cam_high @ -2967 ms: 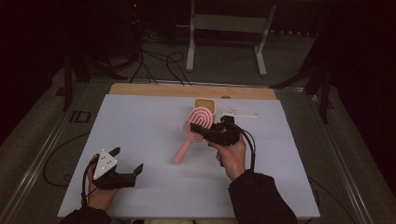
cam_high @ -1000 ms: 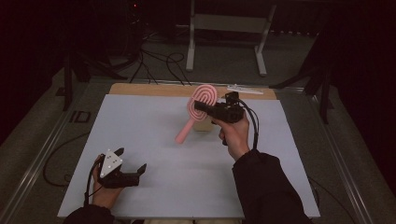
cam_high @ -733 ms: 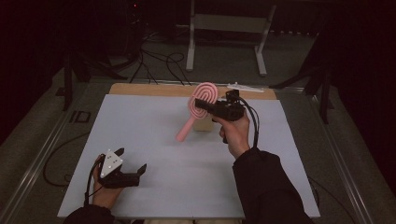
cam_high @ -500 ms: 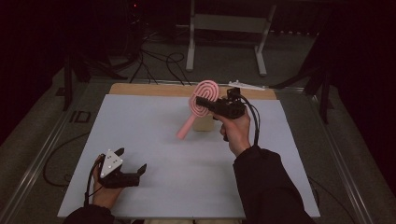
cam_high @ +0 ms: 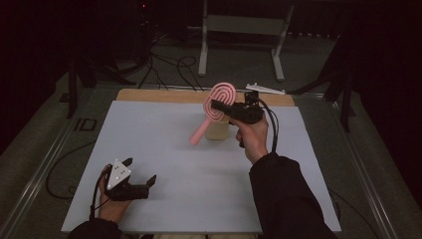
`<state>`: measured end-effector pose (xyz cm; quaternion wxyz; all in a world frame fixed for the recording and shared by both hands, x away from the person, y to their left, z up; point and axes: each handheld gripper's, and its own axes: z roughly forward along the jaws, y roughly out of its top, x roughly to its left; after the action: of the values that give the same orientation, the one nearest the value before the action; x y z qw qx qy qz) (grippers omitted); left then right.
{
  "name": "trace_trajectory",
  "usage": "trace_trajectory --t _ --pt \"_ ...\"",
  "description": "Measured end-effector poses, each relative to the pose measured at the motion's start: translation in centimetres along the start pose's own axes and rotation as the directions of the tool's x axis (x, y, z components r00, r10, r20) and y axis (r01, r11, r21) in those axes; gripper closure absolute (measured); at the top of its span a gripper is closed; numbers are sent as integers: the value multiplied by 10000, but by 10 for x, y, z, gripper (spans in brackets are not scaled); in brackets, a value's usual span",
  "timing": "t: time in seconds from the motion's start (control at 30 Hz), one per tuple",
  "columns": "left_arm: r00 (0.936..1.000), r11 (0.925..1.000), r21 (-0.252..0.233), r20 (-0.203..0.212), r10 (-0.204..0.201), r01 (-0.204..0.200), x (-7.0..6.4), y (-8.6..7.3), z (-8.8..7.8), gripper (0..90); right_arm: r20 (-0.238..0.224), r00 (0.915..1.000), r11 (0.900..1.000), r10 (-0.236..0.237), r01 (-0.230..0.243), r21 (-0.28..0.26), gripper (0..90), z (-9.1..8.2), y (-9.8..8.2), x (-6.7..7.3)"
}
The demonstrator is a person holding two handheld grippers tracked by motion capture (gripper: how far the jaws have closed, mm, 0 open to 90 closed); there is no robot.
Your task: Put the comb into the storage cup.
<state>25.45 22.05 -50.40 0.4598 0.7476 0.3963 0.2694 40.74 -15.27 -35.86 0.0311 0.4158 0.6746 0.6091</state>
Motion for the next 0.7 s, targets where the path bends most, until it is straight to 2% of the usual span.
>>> trace_trajectory --t 0.43,0.7 --pt "10000 10000 36 16 33 -33 0 0 0 1 243 9996 9997 156 -151 -178 637 -2 3 -6" --pt "10000 10000 64 43 50 -51 -1 0 1 2 369 9993 9997 30 -22 -230 637 -1 10 -5"
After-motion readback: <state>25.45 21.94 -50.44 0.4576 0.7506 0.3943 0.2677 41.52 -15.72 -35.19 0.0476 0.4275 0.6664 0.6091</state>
